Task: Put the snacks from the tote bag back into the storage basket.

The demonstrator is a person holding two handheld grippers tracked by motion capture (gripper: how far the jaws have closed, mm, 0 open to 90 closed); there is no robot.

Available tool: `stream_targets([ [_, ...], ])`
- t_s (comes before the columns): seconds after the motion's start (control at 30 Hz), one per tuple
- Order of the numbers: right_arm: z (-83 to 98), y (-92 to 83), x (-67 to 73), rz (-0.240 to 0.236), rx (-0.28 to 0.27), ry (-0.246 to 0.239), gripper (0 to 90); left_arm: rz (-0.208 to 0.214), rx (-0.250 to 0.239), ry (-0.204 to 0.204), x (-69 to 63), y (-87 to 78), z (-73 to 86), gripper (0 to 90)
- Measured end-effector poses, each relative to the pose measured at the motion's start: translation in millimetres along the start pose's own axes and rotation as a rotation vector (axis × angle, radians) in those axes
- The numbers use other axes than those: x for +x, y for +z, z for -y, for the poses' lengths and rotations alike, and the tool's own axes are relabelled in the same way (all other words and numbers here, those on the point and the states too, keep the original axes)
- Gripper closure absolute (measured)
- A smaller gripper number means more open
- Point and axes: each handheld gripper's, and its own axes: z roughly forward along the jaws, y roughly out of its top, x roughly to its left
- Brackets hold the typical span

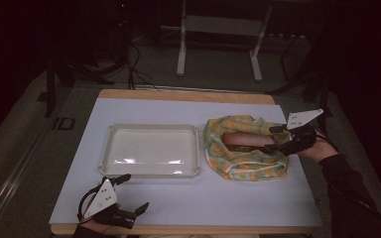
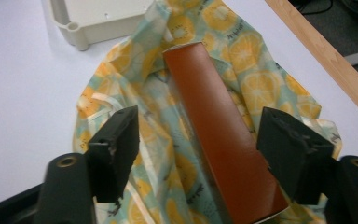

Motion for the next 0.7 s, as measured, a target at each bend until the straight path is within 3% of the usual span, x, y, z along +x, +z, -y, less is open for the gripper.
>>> stream_targets([
  [0.27,0.8,11.4,-15.8,0.017,0.059,-0.034,39.6,0.003,-0.003,0.003,0.6,-0.2,-0.1,0.0],
  [0.43,5.0,27.7,-23.8,0.007,0.119,-0.039,39.2,0.001,-0.007,0.006,0.5,-0.9,-0.6,0.0],
  [0.7,10.8,46.4,-35.1,0.004,0.168,-0.047,34.3,-0.008,-0.009,0.004,1.9,-1.7,-1.0,0.0],
])
